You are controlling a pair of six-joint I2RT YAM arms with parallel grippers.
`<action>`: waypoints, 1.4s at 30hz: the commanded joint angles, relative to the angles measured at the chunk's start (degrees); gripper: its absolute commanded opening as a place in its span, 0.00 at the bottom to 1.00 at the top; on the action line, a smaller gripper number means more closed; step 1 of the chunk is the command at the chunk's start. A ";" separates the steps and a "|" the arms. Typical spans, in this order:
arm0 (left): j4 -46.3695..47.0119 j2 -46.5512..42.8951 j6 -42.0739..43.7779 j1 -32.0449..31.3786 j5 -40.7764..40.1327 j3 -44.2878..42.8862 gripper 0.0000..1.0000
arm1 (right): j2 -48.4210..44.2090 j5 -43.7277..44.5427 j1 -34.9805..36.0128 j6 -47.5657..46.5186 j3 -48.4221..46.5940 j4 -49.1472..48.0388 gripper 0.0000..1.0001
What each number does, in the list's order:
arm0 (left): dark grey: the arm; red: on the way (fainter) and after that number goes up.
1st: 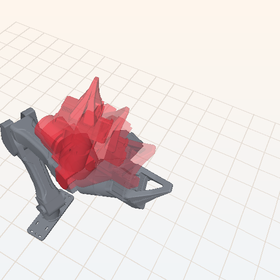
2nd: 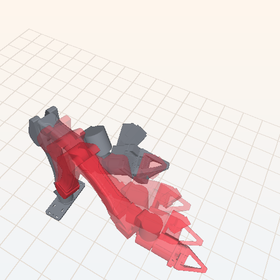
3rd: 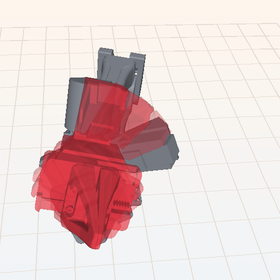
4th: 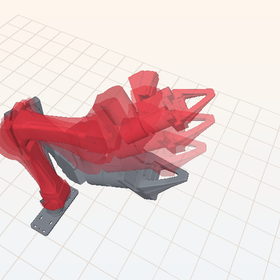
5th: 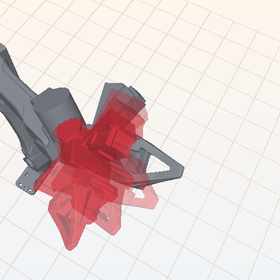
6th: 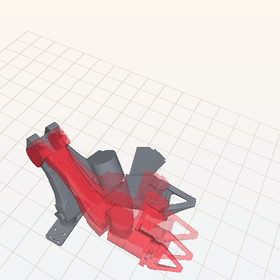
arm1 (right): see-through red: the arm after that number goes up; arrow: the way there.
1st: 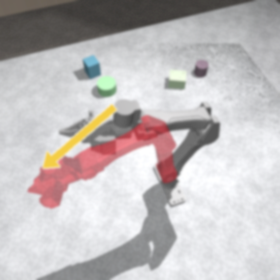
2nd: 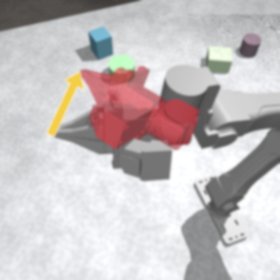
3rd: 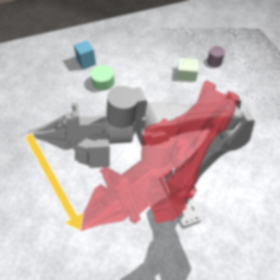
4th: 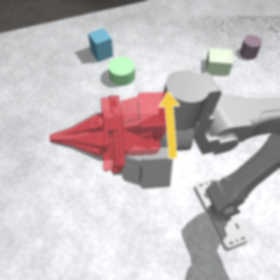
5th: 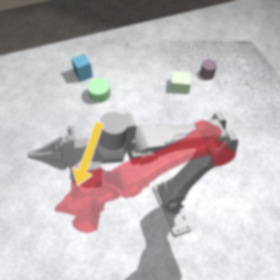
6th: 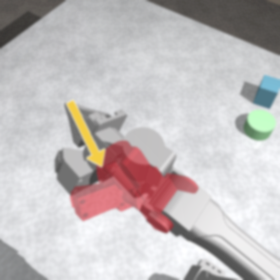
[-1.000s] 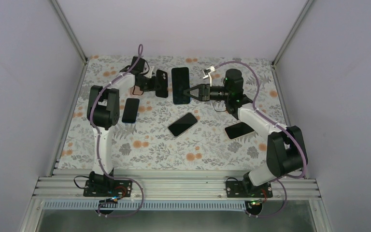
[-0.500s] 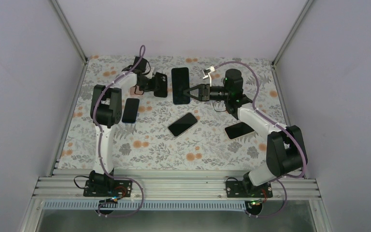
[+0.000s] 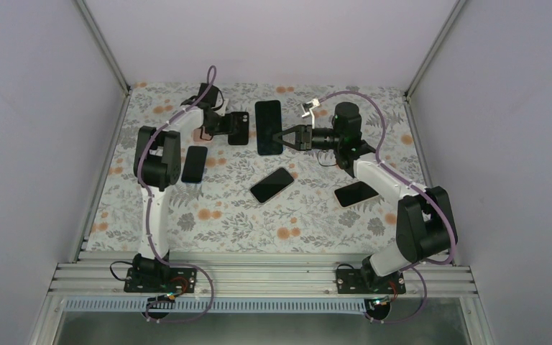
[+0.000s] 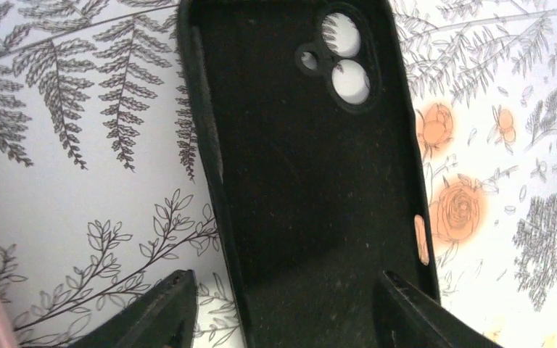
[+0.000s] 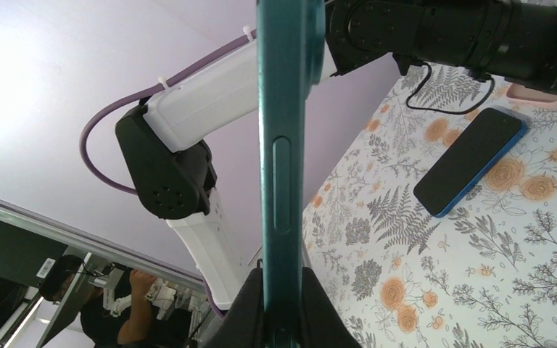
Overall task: Take the phone out of the phone case
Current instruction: Place the phone case at the center of the board, then place the phone at the center of the board.
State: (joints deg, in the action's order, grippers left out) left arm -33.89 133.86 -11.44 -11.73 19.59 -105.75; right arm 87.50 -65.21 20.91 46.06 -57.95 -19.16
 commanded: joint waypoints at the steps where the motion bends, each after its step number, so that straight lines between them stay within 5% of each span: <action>1: 0.35 -5.44 0.41 0.30 -1.45 1.51 0.65 | -0.01 0.55 -0.25 -2.69 -2.59 -1.00 0.04; 6: 2.92 -12.74 1.82 0.29 -1.10 4.50 0.98 | -0.03 0.52 -0.25 -4.25 -4.08 0.00 0.04; 8: 4.42 -16.97 3.54 0.34 0.51 6.54 1.00 | 0.15 0.57 -0.25 -5.21 -5.07 0.70 0.04; 17: 17.56 -37.37 7.70 1.69 16.99 20.33 1.00 | 1.62 -0.06 -0.89 -7.57 -10.97 1.18 0.04; 24: 28.33 -46.87 1.74 3.90 42.16 26.11 1.00 | 2.44 -1.50 -1.13 -6.44 -16.04 -3.18 0.04; 28: 39.44 -48.08 -9.31 3.90 51.53 29.20 1.00 | 2.33 -1.99 -1.10 -4.29 -16.01 -6.58 0.04; 34: 59.47 -48.96 -26.96 2.16 55.04 33.98 0.90 | 1.17 -3.60 -0.97 0.00 -13.99 -12.47 0.04; 42: 54.69 -48.24 -24.27 -2.60 52.82 31.31 0.74 | 0.30 -4.67 0.56 2.87 -12.39 -16.67 0.04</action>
State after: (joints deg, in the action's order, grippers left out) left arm 20.51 85.91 -36.07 -12.71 71.96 -71.90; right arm 90.04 -68.69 20.43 47.16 -70.70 -30.02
